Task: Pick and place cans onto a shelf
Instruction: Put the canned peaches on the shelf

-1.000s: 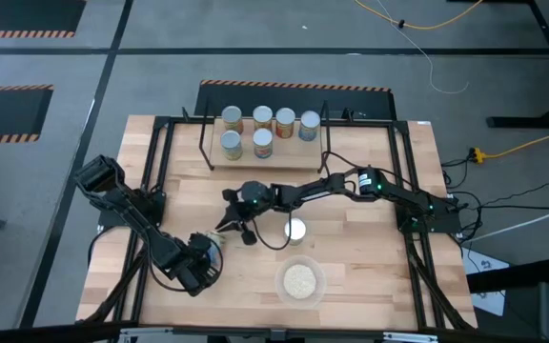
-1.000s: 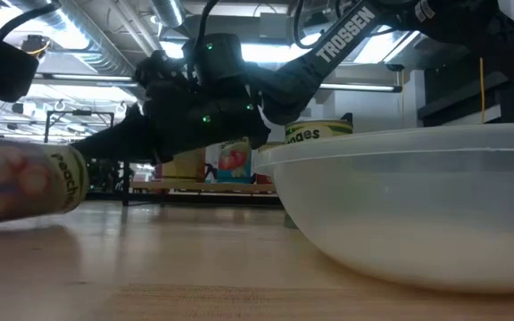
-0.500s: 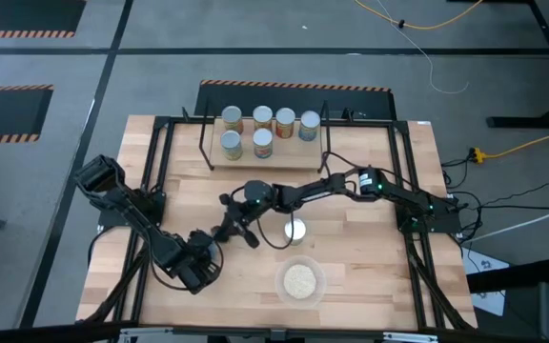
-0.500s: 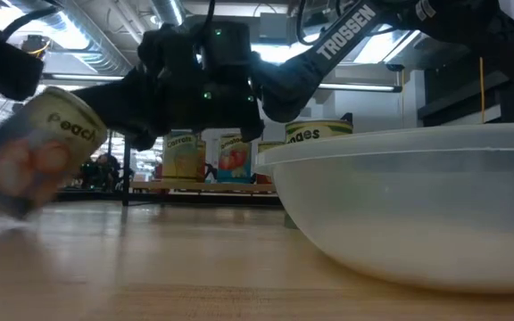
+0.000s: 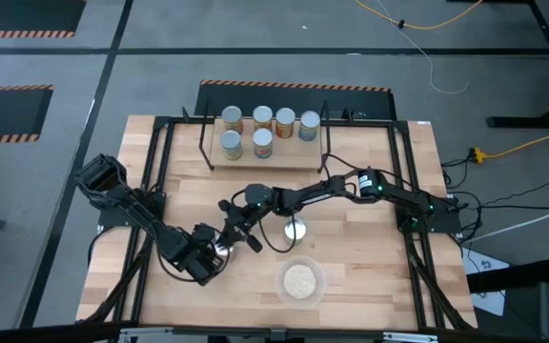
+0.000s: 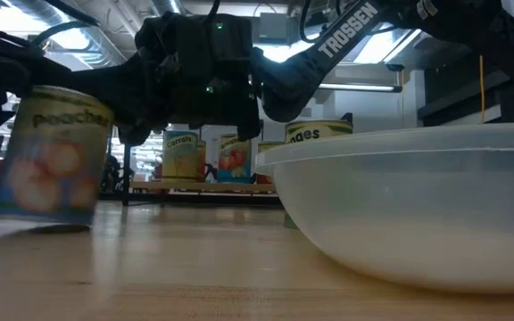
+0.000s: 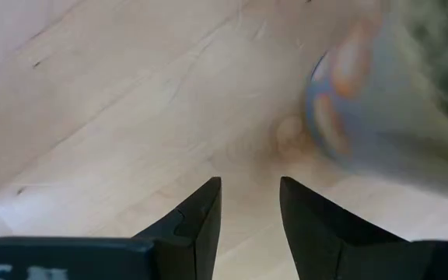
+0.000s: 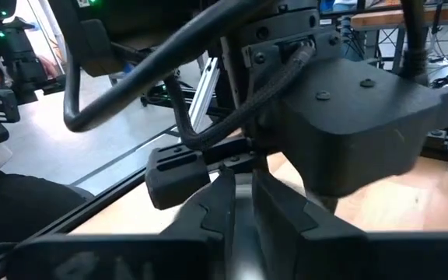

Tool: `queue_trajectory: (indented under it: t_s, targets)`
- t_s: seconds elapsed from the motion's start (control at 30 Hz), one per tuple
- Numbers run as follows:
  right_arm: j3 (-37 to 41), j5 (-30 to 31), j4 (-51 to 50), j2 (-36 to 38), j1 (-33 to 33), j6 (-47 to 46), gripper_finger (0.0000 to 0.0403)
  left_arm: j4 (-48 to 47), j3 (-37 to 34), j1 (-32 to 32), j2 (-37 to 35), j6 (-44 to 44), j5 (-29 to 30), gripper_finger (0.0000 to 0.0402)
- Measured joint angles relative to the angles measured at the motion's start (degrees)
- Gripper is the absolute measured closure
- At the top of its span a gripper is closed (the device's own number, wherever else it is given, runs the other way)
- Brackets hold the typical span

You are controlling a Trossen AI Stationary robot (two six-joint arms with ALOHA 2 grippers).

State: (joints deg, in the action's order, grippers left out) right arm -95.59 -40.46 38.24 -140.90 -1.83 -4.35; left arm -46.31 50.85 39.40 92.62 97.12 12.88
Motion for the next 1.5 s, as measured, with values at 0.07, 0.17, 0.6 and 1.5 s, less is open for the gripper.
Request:
queue_trajectory:
  t_s: [0.07, 0.17, 0.6, 1.5]
  targets:
    - [0.0, 0.1, 0.0, 0.0, 0.0, 0.0, 0.0350, -0.4, 0.0, 0.0, 0.0, -0.2, -0.2, 0.0276]
    - [0.0, 0.1, 0.0, 0.0, 0.0, 0.0, 0.0350, -1.4, 0.0, 0.1, 0.0, -0.2, -1.3, 0.0276]
    - [0.0, -10.6, -4.3, 6.2, 3.9, -4.6, 0.0350, -3.6, 3.2, 2.8, -0.9, -2.7, -7.5, 0.0276]
    - [0.2, 18.6, -95.3, 45.5, 7.4, 27.3, 0.0350, -3.2, 20.1, -2.8, -0.8, -27.1, 5.8, 0.0276]
